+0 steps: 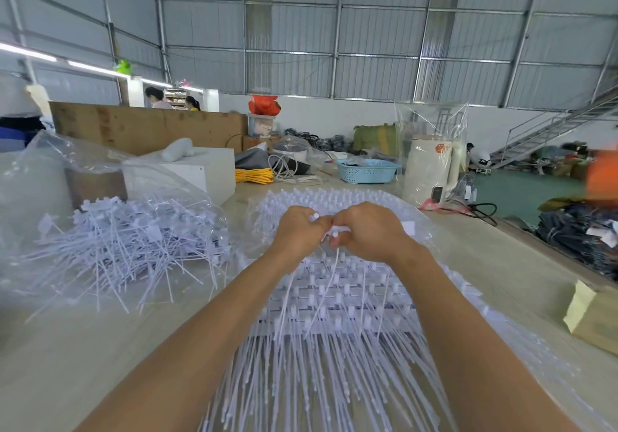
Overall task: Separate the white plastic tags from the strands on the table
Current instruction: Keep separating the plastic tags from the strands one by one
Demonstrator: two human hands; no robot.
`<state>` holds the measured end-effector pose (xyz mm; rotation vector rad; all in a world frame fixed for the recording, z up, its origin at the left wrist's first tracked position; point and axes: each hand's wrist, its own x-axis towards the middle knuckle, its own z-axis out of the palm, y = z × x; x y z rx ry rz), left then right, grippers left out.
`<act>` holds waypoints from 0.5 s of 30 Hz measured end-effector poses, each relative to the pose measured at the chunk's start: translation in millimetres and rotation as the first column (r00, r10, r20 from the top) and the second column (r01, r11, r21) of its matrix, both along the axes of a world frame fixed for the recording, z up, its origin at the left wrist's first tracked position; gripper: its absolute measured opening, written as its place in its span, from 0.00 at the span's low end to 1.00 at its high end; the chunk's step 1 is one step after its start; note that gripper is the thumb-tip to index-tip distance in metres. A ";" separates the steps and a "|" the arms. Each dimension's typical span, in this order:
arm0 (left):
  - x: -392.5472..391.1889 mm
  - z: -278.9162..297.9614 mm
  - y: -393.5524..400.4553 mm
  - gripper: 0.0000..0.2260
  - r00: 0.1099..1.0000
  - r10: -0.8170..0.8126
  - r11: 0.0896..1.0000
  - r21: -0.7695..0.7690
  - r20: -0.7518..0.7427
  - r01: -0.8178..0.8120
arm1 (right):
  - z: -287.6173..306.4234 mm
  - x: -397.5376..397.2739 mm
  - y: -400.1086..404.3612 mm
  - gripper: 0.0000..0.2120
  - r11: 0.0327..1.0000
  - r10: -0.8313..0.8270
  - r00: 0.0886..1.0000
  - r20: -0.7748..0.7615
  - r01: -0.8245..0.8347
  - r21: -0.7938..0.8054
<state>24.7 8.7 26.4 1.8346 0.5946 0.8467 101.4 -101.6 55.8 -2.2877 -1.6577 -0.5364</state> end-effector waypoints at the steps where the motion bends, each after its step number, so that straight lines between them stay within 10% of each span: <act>1: 0.9 0.0 1.6 0.19 0.999 -0.008 1.000 -0.019 -0.032 0.008 | -1.3 -1.2 1.7 0.11 1.000 -0.013 0.998 0.067 0.014 -0.014; 8: -27.5 12.3 53.6 0.10 0.932 0.319 0.948 0.061 -0.173 -0.313 | 42.5 -24.4 -30.7 0.13 0.964 0.175 0.984 -0.040 -0.163 0.208; 15: -95.0 56.3 97.8 0.11 0.970 -0.151 0.820 -0.525 0.189 0.229 | 58.6 0.1 -52.7 0.16 0.940 0.142 0.987 -0.072 -0.111 0.323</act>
